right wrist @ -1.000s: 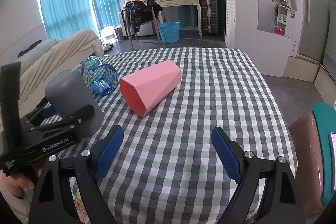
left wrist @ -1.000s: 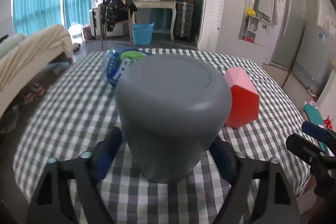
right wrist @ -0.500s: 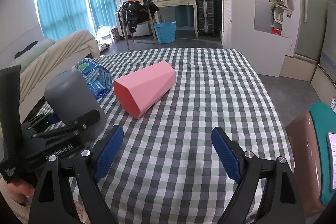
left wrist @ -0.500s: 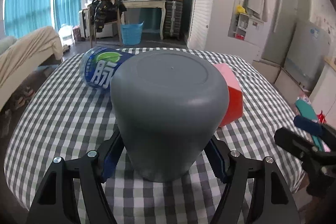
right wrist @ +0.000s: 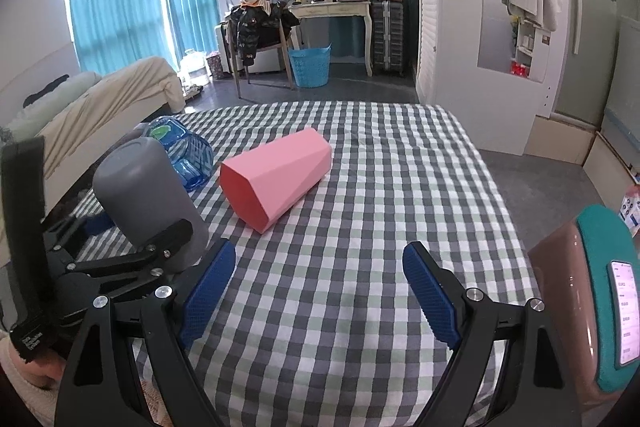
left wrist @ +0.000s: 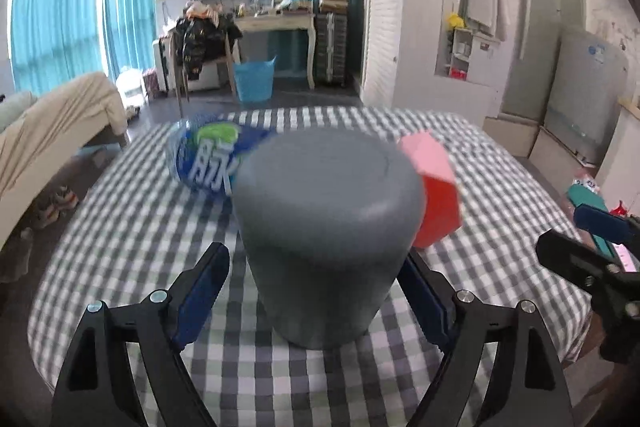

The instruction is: Flip cup upside down

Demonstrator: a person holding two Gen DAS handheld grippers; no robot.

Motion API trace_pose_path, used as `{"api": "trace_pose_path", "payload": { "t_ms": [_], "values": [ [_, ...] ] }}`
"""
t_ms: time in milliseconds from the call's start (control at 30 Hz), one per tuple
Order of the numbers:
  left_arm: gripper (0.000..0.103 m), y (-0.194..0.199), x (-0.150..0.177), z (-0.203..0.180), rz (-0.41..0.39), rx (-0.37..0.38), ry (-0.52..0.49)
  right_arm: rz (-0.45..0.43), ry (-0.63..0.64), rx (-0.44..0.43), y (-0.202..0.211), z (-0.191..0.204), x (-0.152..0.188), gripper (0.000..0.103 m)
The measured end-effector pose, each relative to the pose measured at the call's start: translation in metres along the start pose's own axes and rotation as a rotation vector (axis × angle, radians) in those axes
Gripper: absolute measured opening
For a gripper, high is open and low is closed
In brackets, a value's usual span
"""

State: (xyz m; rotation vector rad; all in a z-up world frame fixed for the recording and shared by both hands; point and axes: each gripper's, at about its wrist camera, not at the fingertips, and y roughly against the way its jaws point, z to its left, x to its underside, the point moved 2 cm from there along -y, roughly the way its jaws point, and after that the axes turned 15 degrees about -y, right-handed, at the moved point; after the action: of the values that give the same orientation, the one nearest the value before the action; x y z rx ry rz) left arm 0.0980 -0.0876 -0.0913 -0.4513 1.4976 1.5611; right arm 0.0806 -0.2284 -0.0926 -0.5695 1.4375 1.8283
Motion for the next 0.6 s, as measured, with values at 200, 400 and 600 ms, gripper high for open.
{"api": "trace_pose_path", "payload": {
  "t_ms": [200, 400, 600],
  "values": [
    [0.087, 0.029, -0.021, 0.003, -0.092, 0.009, -0.019, -0.057, -0.004, 0.017, 0.021, 0.004, -0.004, 0.086],
    [0.088, 0.077, -0.03, 0.011, -0.215, -0.002, -0.005, -0.144, -0.015, 0.009, 0.049, 0.009, -0.01, 0.086],
    [0.098, 0.124, -0.012, 0.041, -0.294, -0.086, 0.045, -0.174, 0.011, 0.003, 0.067, 0.026, 0.001, 0.086]
  ]
}}
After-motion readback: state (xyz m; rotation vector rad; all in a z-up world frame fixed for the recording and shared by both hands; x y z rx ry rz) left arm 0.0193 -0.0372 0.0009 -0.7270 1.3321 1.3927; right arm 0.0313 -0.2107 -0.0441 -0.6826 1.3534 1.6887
